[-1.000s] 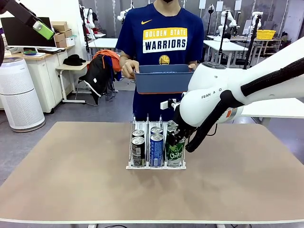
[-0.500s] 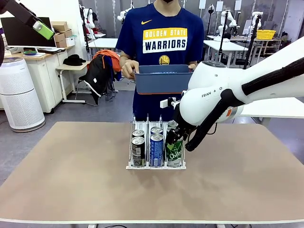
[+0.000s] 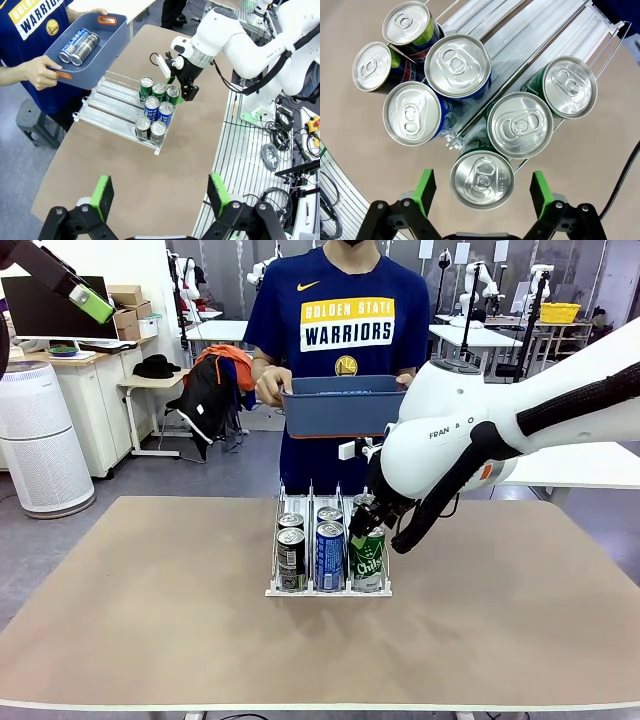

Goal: Fill the beverage cans into the dispenser.
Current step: Pick up the Ionic drink handed by the human.

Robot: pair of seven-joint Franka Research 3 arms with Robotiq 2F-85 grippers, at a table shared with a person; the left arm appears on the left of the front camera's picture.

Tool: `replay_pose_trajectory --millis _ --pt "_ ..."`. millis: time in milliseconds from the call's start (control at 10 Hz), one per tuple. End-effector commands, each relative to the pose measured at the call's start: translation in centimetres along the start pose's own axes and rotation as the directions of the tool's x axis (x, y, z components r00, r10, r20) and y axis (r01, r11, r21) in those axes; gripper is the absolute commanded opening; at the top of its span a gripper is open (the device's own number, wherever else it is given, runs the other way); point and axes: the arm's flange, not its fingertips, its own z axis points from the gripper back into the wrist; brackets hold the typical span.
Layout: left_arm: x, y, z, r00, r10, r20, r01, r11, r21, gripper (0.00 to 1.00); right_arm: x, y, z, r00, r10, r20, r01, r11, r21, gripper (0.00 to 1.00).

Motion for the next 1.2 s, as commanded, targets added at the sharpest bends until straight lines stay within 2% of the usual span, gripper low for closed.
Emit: replay_pose_trajectory --millis 0,500,900,1100 --pt "-0.1 0.0 0.1 1.0 0.001 0.002 -0.001 1.0 0.0 1.0 -0.1 0.0 -0.2 1.0 0.003 -0.005 -0.003 1.0 0.003 1.0" --pt "-0.1 0.0 0.1 1.0 0.001 0.002 -0.001 1.0 0.0 1.0 0.0 0.1 -0.1 1.0 0.001 -0.002 -0.001 1.0 0.001 1.0" --pt "-0.1 0.0 0.1 1.0 0.001 0.002 -0.001 1.0 0.0 1.0 1.5 -4.1 8.6 0.972 0.217 0.089 -0.223 0.973 0.066 1.0" --pt "-0.1 0.0 0.1 1.0 0.001 0.002 -0.001 1.0 0.0 1.0 2.6 -5.3 13.6 0.955 0.289 0.068 -0.294 0.953 0.069 1.0"
